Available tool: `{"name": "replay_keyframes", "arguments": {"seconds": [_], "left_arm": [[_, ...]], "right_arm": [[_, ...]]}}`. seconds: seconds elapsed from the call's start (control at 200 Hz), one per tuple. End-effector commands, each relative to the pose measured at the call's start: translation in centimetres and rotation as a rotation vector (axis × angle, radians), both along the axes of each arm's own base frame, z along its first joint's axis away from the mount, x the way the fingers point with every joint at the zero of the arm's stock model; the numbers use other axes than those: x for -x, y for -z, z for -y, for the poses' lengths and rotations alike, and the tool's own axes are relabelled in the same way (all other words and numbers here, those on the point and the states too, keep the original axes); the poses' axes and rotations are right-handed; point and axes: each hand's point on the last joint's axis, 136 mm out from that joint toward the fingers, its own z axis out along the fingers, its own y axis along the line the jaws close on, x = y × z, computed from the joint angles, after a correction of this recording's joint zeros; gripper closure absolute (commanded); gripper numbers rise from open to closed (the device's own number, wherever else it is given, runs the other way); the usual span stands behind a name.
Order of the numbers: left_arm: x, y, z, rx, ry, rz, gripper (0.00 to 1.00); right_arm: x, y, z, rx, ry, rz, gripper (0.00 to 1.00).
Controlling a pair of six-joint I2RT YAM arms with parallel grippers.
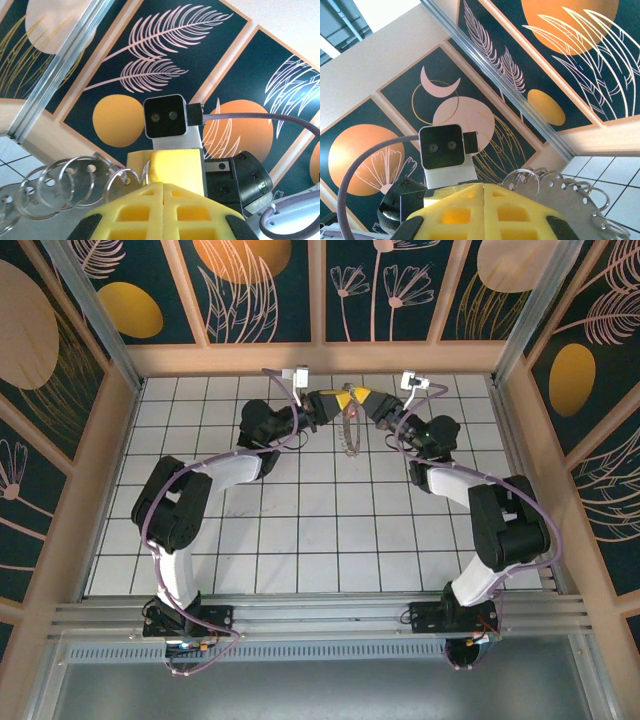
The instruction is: Put the keys on the keyring
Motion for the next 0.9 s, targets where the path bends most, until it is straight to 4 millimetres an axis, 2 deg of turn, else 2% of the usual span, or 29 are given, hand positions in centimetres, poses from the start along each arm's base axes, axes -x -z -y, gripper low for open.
{"name": "replay_keyframes", "arguments": {"seconds": [0.0, 0.145, 0.19, 0.28, 0.405, 0.526, 0.891], "left_arm": [[0.8, -3.0, -1.2, 0.055, -0.053, 0.071, 1.0], [1.0, -3.2, -1.3, 0.055, -0.051, 0.073, 1.0], [0.9, -3.1, -1.2, 0.053, -0.047, 0.07, 0.86], [0.9, -2.8, -0.9, 0.049, -0.031, 0.061, 0.71], [0.8, -2.4, -0.6, 0.043, -0.007, 0.052, 0.61], [0.9, -2.1, -0.2, 0.037, 0.022, 0.045, 0.58], [1.4, -1.7, 0.2, 0.036, 0.071, 0.039, 0.57]], "right_arm": [[1.5, -2.5, 0.9, -0.015, 0.017, 0.106, 1.0], [1.8, -2.6, 1.0, -0.016, 0.014, 0.108, 1.0], [1.9, -2.7, 1.0, -0.018, 0.009, 0.111, 1.0], [2.2, -2.9, 0.8, -0.022, -0.007, 0.116, 1.0], [2.6, -3.3, 0.3, -0.024, -0.024, 0.127, 1.0], [2.9, -3.7, -0.1, -0.026, -0.037, 0.137, 1.0], [2.5, -3.7, -1.2, -0.031, -0.057, 0.13, 1.0]]}}
